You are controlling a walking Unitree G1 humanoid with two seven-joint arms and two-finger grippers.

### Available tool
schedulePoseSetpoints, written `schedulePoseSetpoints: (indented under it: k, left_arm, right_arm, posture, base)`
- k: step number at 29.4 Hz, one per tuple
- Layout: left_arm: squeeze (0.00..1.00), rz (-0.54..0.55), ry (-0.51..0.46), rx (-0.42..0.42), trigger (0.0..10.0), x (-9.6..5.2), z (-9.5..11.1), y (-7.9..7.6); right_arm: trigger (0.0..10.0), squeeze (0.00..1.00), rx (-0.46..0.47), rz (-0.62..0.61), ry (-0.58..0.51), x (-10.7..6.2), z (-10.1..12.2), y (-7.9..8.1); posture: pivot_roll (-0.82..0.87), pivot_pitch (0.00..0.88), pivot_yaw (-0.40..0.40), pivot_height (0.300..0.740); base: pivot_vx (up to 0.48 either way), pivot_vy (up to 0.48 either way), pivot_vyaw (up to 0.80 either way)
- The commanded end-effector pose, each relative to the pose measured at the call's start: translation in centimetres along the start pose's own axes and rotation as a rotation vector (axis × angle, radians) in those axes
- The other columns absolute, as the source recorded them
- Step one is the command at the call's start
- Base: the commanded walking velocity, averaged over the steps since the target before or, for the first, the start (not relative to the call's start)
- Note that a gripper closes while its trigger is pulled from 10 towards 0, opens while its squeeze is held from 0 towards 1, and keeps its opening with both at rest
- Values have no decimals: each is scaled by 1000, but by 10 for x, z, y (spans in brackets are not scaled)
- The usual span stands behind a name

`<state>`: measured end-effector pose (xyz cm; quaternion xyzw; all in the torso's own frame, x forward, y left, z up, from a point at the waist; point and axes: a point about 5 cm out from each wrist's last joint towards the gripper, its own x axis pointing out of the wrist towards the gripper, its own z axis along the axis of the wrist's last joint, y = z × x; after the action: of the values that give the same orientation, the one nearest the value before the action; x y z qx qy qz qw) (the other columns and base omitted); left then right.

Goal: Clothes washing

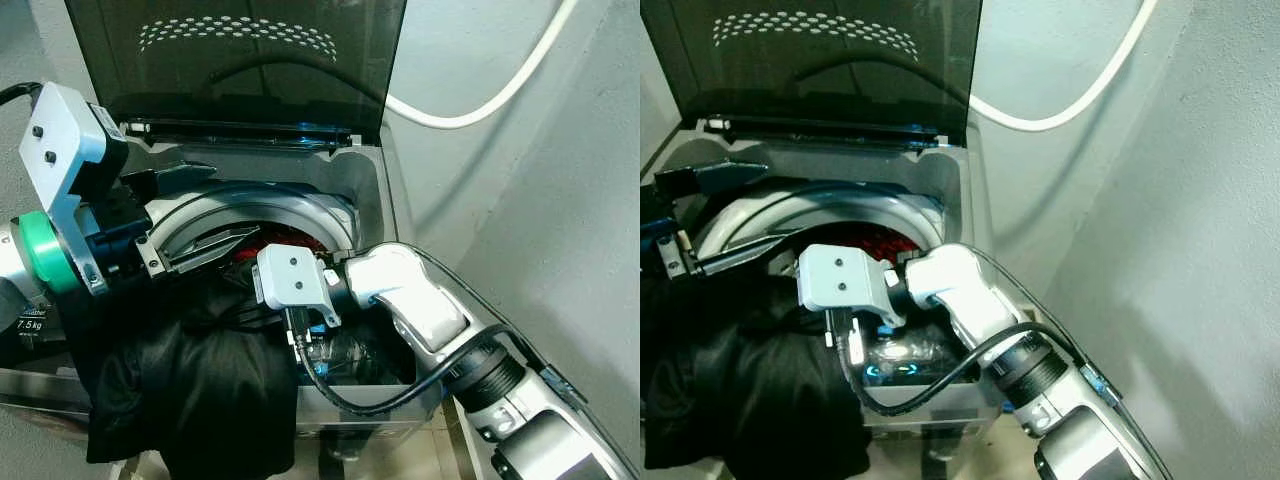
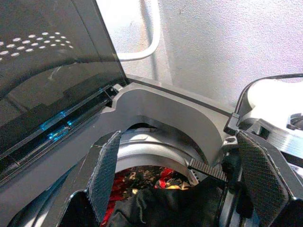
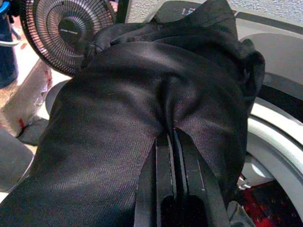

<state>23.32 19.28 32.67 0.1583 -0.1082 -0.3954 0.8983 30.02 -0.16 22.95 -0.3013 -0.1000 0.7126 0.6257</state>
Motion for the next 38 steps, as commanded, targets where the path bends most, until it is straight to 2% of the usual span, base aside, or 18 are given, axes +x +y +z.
schedulePoseSetpoints:
  k: [1,3,4,8,10,11,13,15,17,19,20,21,27,31,32,33,36,38]
  left_arm:
    - [0,-24,-13,-3,10000,2,2,-3]
    - [0,-23,-16,-5,10000,2,2,-3]
    - [0,-22,-21,-7,10000,2,2,-3]
    - [0,-21,-24,-8,10000,2,2,-3]
    - [0,-18,-38,-11,10000,3,4,-2]
    - [0,-18,-38,-11,10000,3,4,-2]
    - [0,-18,-47,-13,10000,3,6,-2]
    - [0,-16,-62,-16,10000,3,7,-1]
    - [0,-16,-62,-16,10000,3,7,-1]
    - [0,-14,-70,-17,10000,3,8,-1]
    - [0,-14,-70,-17,10000,3,8,-1]
    - [0,-14,-71,-18,10000,3,9,-1]
    - [0,-13,-72,-18,10000,2,9,-1]
    - [0,-13,-71,-19,10000,2,8,-1]
    - [0,-14,-71,-21,10000,2,8,-1]
    - [0,-16,-72,-22,10000,2,8,-1]
    - [0,-17,-71,-24,10000,3,8,-1]
    - [0,-18,-71,-24,10000,3,7,-1]
  right_arm:
    - [0,0,1,-59,10,-1,-1,-7]
    - [0,0,0,-119,-2,-2,1,-14]
    - [10000,0,-20,-256,-30,-5,8,-30]
    - [10000,0,-22,-333,-46,-7,12,-39]
    - [10000,0,-45,-572,-49,-21,20,-70]
    - [10000,0,-45,-572,-49,-21,20,-70]
    - [10000,0,-62,-689,-29,-28,23,-83]
    - [10000,0,-93,-904,48,-43,22,-103]
    - [10000,0,-93,-904,48,-43,22,-103]
    - [10000,0,-71,-1101,116,-59,16,-115]
    - [10000,0,-71,-1101,116,-59,16,-115]
    - [10000,0,-59,-1179,143,-68,12,-119]
    - [10000,0,-59,-1219,179,-75,6,-120]
    - [10000,20,-106,-1170,202,-71,4,-118]
    - [10000,1000,-130,-1148,219,-69,1,-116]
    - [10000,1000,-149,-1093,231,-65,-2,-114]
    - [10000,1000,-84,-995,187,-60,-7,-108]
    - [10000,1000,-10,-928,96,-57,-4,-104]
  posture:
    - [113,82,13,740]
    - [113,82,13,740]
    - [113,82,13,740]
    - [113,82,13,740]
    - [114,87,15,740]
    - [114,87,15,740]
    - [114,87,15,740]
    - [117,86,14,740]
    - [117,86,14,740]
    - [118,86,13,740]
    - [118,86,13,740]
    - [121,86,12,740]
    - [122,87,13,740]
    - [118,88,15,740]
    - [117,87,16,740]
    - [117,88,17,740]
    - [116,88,17,740]
    - [116,88,19,740]
  base:
    - [0,0,0]
    - [0,0,0]
    - [0,0,0]
    - [0,0,0]
    - [0,0,0]
    - [0,0,0]
    - [0,0,0]
    - [0,0,0]
    - [0,0,0]
    - [0,0,0]
    - [0,0,0]
    - [0,0,0]
    - [0,0,0]
    - [0,0,0]
    - [0,0,0]
    - [0,0,0]
    - [0,0,0]
    - [0,0,0]
